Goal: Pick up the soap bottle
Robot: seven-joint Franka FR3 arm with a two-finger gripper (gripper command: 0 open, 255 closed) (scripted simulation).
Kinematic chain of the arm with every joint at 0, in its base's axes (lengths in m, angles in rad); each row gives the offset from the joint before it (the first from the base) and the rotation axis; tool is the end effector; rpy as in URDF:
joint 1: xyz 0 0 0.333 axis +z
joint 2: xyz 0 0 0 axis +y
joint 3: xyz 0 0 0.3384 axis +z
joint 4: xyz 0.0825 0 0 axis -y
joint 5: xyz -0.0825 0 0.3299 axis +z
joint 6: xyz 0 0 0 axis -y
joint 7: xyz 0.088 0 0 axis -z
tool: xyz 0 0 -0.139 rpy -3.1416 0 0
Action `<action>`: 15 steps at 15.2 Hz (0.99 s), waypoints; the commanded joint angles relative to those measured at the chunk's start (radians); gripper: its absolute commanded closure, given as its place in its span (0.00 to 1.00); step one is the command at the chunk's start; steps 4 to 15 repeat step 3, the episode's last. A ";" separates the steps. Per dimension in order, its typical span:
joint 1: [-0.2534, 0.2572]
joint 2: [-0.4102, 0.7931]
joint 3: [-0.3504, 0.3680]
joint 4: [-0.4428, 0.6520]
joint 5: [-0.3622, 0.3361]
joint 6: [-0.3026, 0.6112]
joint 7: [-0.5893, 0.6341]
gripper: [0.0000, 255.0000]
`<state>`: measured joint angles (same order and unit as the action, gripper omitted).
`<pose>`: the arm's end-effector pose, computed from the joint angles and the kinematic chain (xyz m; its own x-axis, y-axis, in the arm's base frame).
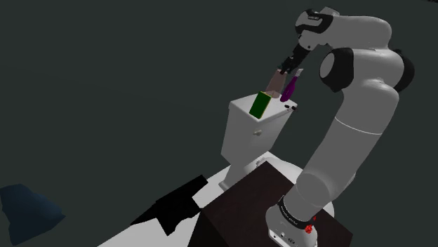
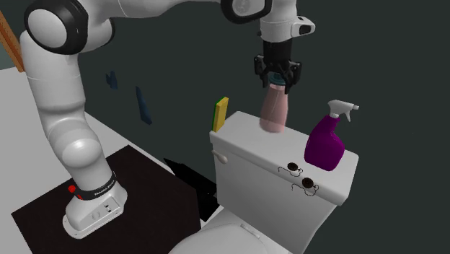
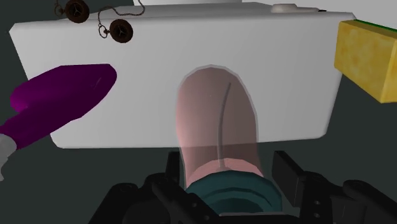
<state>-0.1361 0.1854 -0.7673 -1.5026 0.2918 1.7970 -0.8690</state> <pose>0.4097 -0.4034 0.5931 0.9728 -0.0548 0.2252 -0.0598 -0.9981 0.0153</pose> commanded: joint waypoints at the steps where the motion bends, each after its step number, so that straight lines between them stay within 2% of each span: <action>1: -0.005 0.004 -0.001 0.032 0.002 -0.028 0.003 1.00; 15: -0.005 0.005 -0.001 0.035 0.002 -0.031 0.003 1.00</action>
